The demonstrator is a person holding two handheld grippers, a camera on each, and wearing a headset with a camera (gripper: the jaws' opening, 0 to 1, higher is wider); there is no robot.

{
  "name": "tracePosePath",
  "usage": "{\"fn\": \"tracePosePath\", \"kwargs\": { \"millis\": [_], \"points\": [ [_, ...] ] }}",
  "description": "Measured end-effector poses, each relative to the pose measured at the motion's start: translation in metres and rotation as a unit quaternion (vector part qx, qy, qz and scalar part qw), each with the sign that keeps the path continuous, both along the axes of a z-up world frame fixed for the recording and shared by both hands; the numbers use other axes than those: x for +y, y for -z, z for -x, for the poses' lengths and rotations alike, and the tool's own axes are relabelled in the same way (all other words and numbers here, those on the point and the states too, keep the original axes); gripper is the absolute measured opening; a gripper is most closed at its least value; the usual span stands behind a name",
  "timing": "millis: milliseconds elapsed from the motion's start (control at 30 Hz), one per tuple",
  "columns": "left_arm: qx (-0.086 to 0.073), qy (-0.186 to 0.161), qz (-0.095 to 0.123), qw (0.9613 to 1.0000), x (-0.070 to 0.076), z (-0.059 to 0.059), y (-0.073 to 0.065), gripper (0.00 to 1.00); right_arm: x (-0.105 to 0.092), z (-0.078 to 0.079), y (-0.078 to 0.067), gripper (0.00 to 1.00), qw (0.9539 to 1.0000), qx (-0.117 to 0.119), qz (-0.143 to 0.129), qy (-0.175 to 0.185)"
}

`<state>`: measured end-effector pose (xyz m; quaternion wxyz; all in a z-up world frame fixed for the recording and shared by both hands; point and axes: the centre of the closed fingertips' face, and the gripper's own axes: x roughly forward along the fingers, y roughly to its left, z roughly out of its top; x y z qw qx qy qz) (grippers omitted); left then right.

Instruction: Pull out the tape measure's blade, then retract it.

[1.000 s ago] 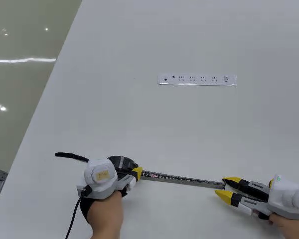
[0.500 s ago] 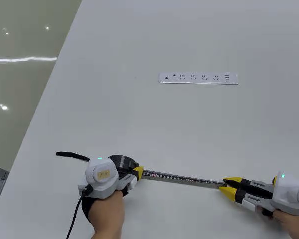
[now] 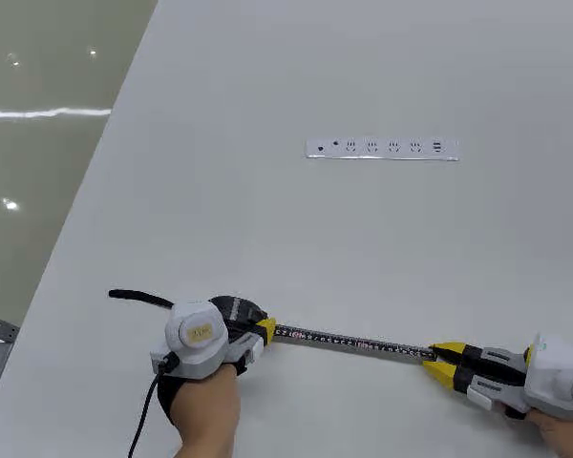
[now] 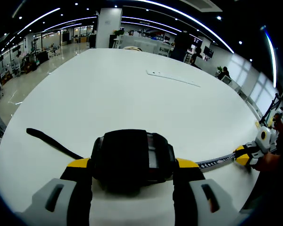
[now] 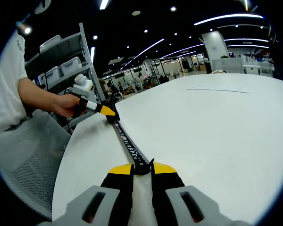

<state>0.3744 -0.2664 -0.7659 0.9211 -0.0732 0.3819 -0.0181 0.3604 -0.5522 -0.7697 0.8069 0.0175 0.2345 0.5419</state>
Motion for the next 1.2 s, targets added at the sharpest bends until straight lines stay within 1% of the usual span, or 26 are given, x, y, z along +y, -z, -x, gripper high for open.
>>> {"fn": "tracePosePath", "kwargs": {
  "millis": [33, 100, 133, 267, 367, 667, 867, 1033, 1200],
  "points": [
    [0.0, 0.0, 0.0, 1.0, 0.0, 0.0, 0.0, 0.68, -0.0003, -0.0004, 0.0, 0.12, 0.9999, -0.013, 0.005, -0.001],
    [0.0, 0.0, 0.0, 1.0, -0.0001, 0.0001, 0.0, 0.68, 0.0, -0.0001, -0.0006, 0.11, 0.9999, -0.016, 0.004, 0.004],
    [0.0, 0.0, 0.0, 1.0, -0.0002, 0.0001, 0.0001, 0.68, -0.0004, -0.001, -0.0013, 0.11, 0.9996, -0.028, 0.005, 0.006],
    [0.0, 0.0, 0.0, 1.0, -0.0002, 0.0002, 0.0003, 0.68, -0.0001, -0.0019, -0.0015, 0.11, 0.9995, -0.031, 0.006, 0.008],
    [0.0, 0.001, 0.001, 1.0, 0.0, 0.0002, 0.0005, 0.68, 0.0, -0.002, -0.0012, 0.11, 0.9996, -0.027, 0.005, 0.009],
    [0.0, 0.001, 0.001, 1.0, 0.0, -0.0002, 0.0004, 0.68, 0.0001, -0.0031, -0.0004, 0.1, 0.9994, -0.032, 0.009, 0.009],
    [-0.002, 0.001, -0.002, 1.0, 0.0, -0.0003, 0.001, 0.67, 0.0001, -0.0033, -0.001, 0.1, 0.9995, -0.03, 0.007, 0.01],
    [0.002, 0.004, -0.003, 1.0, 0.0, 0.0, 0.0009, 0.67, -0.0002, -0.0037, -0.0009, 0.1, 0.9995, -0.03, 0.008, 0.01],
    [0.002, 0.003, -0.005, 1.0, 0.0009, 0.0, 0.0006, 0.67, -0.0007, -0.0054, -0.0014, 0.1, 0.9994, -0.031, 0.008, 0.011]
  ]
}}
